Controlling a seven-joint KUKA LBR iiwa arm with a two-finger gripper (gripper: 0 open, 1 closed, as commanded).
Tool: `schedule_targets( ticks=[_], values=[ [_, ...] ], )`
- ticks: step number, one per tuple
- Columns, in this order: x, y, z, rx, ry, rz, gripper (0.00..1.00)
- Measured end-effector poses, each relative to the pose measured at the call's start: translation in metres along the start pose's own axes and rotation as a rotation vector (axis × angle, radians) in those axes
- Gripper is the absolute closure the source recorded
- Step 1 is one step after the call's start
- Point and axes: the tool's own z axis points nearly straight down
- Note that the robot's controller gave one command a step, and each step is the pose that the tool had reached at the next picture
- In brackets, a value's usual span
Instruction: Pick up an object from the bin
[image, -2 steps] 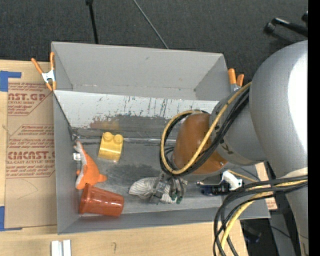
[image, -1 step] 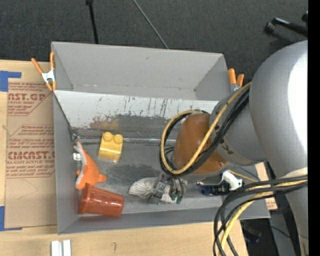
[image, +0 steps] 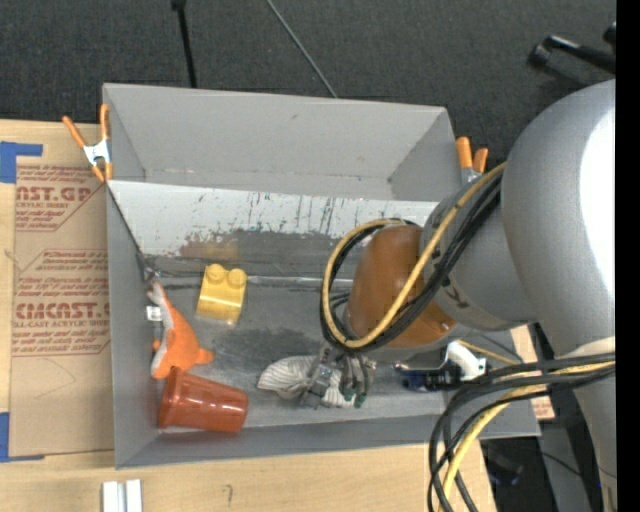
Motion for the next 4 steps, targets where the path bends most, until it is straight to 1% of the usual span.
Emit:
schedule_targets(
  ticks=[1, 3, 4],
  values=[
    [0.002, -0.001, -0.019, 0.003, 0.005, -0.001, 1.0],
    [0.0, 0.001, -0.052, -0.003, -0.004, -0.001, 1.0],
    [-0.001, 0.001, -0.058, -0.004, -0.006, -0.001, 1.0]
  ],
)
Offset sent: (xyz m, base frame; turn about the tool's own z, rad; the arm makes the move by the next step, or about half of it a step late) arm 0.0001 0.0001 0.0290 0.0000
